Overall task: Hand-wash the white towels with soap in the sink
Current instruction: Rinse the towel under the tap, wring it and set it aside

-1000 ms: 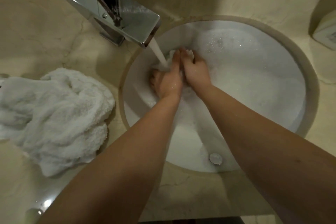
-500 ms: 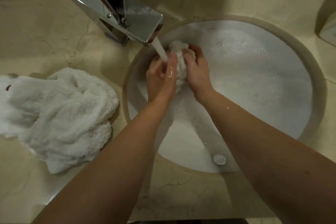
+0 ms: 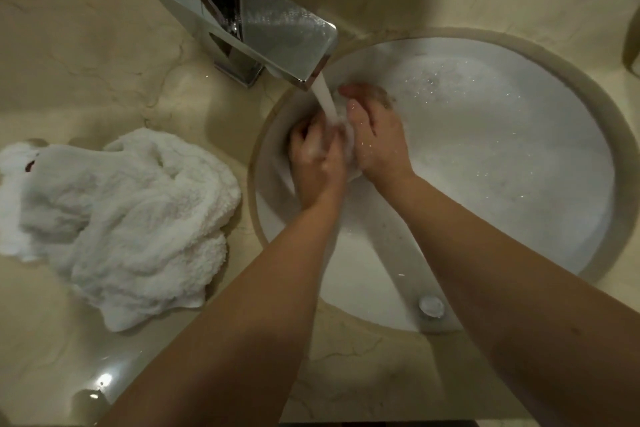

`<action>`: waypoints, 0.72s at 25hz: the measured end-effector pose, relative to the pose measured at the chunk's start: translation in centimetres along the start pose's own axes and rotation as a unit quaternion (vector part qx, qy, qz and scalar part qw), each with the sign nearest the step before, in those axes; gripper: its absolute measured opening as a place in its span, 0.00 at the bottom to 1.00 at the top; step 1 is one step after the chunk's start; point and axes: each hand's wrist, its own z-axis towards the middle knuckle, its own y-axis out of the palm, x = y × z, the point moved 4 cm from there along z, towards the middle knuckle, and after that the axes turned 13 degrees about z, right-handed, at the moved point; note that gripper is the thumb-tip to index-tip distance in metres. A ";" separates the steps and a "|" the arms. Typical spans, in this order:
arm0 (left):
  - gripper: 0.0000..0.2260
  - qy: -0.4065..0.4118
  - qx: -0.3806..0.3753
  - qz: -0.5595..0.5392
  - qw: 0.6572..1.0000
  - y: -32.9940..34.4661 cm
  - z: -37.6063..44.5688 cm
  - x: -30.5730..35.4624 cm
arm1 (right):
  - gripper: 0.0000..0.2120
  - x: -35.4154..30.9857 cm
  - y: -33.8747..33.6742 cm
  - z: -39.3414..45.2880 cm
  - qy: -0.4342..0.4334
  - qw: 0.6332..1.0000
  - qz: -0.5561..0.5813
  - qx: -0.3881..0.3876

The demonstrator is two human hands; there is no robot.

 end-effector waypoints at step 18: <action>0.16 -0.002 0.041 -0.119 0.992 0.3 0.4 0.5 | 0.27 1.3 -0.1 -1.0 0.091 0.993 0.044 0.058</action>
